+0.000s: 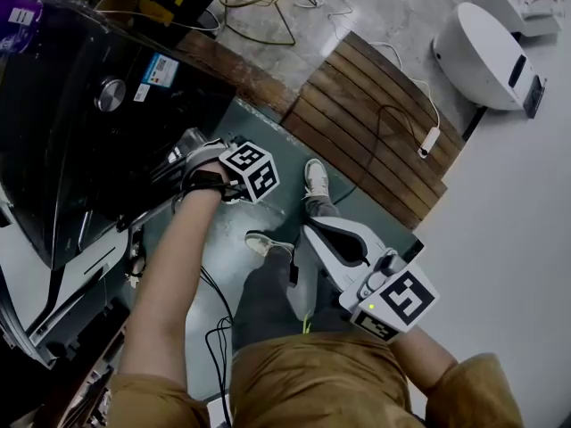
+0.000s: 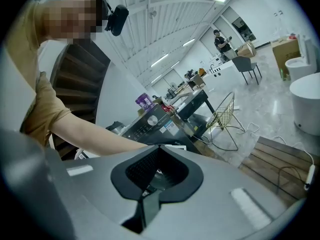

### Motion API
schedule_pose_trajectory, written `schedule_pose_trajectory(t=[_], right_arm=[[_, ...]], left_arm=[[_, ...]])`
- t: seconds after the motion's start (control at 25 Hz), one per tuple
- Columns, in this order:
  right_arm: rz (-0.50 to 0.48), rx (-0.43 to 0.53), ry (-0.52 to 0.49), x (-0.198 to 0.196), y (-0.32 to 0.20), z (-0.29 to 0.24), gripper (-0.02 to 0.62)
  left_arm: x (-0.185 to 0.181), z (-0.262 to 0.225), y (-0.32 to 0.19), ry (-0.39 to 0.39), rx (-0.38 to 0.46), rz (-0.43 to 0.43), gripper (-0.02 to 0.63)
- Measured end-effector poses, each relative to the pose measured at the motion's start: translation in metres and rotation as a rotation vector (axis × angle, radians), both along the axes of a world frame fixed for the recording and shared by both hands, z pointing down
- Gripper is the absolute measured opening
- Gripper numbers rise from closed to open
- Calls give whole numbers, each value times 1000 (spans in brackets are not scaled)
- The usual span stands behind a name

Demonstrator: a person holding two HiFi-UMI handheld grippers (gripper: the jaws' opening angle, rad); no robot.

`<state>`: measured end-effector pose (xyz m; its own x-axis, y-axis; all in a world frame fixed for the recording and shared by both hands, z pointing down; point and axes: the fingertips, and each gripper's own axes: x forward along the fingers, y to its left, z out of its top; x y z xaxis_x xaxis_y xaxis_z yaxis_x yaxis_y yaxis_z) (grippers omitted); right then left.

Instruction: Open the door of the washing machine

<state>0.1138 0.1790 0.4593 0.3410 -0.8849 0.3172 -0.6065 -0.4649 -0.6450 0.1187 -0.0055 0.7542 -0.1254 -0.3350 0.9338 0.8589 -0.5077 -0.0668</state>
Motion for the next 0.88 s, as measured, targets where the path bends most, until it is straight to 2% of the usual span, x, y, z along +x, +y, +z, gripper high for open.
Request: schedule_pose_trajectory(t=[0.32, 0.6, 0.88], right_arm=[[22, -15, 3, -23, 8, 0, 5], [22, -27, 9, -38, 11, 0, 5], [19, -27, 25, -45, 10, -4, 5]], left_arm=[[-36, -1, 27, 3, -8, 88, 158], [-75, -5, 55, 28, -74, 36, 169], [-112, -7, 71, 9, -115, -3, 199]])
